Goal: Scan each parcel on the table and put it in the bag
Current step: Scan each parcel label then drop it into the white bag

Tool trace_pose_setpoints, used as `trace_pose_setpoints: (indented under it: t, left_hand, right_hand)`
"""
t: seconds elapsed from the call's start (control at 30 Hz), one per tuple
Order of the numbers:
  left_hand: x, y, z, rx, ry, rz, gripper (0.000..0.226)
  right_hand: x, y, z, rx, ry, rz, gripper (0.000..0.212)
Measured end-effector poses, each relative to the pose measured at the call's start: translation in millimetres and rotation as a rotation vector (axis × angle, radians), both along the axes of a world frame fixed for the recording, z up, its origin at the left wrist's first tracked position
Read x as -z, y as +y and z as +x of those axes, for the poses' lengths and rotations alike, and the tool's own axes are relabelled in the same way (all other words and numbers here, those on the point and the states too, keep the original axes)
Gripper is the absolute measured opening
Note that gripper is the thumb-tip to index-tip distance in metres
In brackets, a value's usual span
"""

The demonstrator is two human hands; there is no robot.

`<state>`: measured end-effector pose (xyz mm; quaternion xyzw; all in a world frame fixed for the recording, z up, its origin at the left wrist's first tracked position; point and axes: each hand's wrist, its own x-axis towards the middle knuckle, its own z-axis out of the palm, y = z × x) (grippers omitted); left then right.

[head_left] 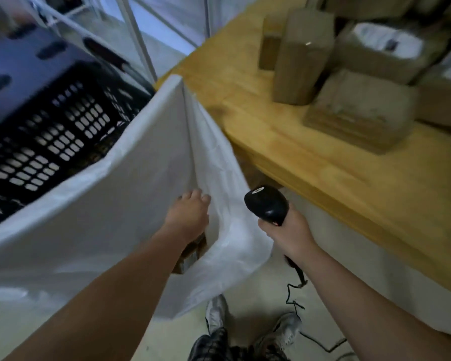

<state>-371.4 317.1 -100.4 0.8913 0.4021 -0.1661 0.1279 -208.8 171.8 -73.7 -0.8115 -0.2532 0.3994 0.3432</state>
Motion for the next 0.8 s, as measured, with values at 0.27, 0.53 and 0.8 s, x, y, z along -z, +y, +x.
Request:
trace_pose_setpoints:
  t: [0.27, 0.53, 0.8]
  left_hand:
    - [-99, -61, 113, 0.271, -0.155, 0.109, 0.047]
    - [-143, -118, 208, 0.458, -0.217, 0.164, 0.052]
    - [-147, -93, 238, 0.331, -0.297, 0.145, 0.05]
  right_hand:
    - [-69, -79, 68, 0.289, -0.046, 0.146, 0.044]
    - [-124, -135, 157, 0.503, -0.105, 0.217, 0.038]
    - [-145, -109, 201, 0.531, -0.042, 0.258, 0.042]
